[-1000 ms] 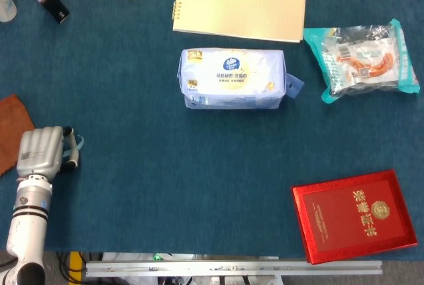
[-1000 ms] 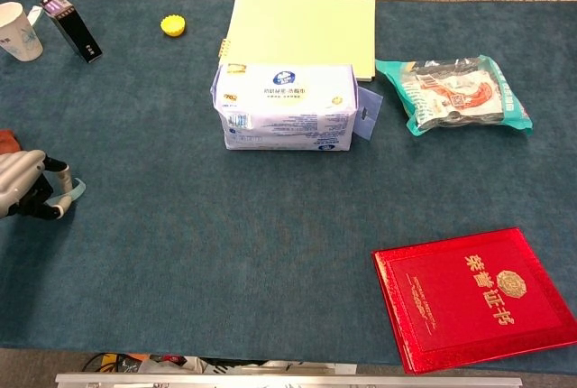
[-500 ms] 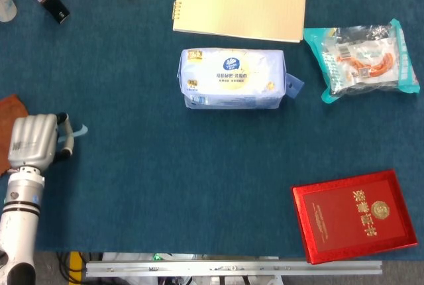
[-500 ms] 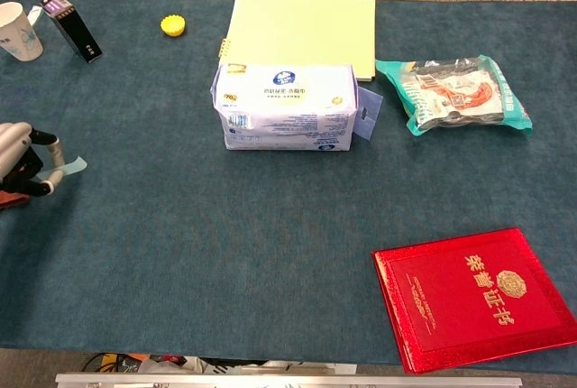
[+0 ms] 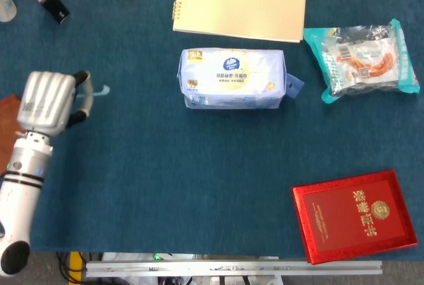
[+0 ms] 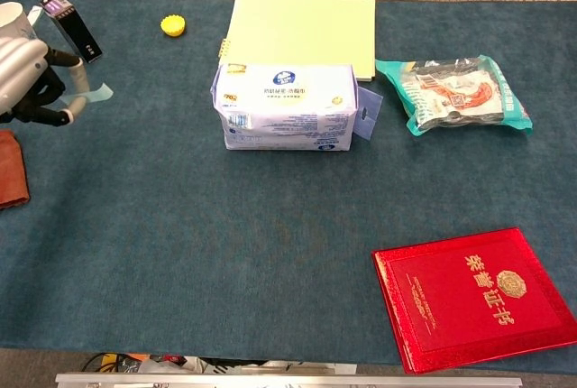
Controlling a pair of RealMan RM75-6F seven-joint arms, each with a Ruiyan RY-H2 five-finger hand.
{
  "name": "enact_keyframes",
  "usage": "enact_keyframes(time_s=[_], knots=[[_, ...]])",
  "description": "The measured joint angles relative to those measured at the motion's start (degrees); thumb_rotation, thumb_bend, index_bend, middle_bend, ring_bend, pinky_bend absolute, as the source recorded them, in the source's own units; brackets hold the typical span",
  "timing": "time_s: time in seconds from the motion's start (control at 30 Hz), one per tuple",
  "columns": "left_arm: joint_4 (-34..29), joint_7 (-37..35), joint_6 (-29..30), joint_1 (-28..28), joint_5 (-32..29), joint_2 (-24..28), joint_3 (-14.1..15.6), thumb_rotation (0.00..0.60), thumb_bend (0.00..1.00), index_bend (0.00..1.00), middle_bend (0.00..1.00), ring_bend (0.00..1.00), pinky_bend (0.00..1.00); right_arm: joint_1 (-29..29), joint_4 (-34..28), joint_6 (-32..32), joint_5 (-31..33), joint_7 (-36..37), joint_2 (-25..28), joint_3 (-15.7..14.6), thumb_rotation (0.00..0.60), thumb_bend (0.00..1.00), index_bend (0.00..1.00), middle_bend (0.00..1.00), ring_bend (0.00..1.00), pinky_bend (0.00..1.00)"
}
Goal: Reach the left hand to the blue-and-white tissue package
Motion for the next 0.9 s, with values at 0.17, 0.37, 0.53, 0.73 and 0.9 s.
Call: enact_keyframes(time_s=[0.17, 0.37, 0.53, 0.73, 0.9], knots=[[2.9, -1.5, -1.1, -3.6, 4.5, -1.4, -1.0, 0.6, 0.42, 0.55, 0.96, 0.93, 0.9, 0.2, -0.2, -0.2, 0.1, -0.3, -0.1, 0.0, 0.6, 0.36, 0.38, 0.41, 0.27, 0.31], [6.1, -1.1, -3.3, -7.2, 7.3, -3.6, -1.5, 0.6, 0.42, 0.56, 0.96, 0.93, 0.9, 0.1, 0.0, -0.3, 0.3, -0.2, -0.2, -0.1, 0.6, 0.36, 0.38, 0.41, 0.27, 0.31], [9.6, -0.7, -6.7, -11.1, 9.6, -5.5, -1.5, 0.6, 0.42, 0.57, 0.96, 0.93, 0.9, -0.1, 0.1, -0.1, 0.4, 0.0, -0.1, -0.1, 0.6, 0.36, 0.38, 0.41, 0.27, 0.31], [10.8, -1.3, -11.6, -14.7, 8.0, -7.2, -2.6, 0.6, 0.42, 0.56, 0.96, 0.93, 0.9, -0.5, 0.2, 0.3, 0.5, 0.4, 0.1, -0.2, 0.6, 0.36, 0.38, 0.41, 0.27, 0.31], [10.9, -1.2, -14.4, -17.0, 4.0, -8.4, -4.3, 0.6, 0.42, 0.56, 0.96, 0.93, 0.9, -0.8, 0.4, 0.6, 0.7, 0.7, 0.3, -0.3, 0.6, 0.36, 0.38, 0.41, 0.27, 0.31]])
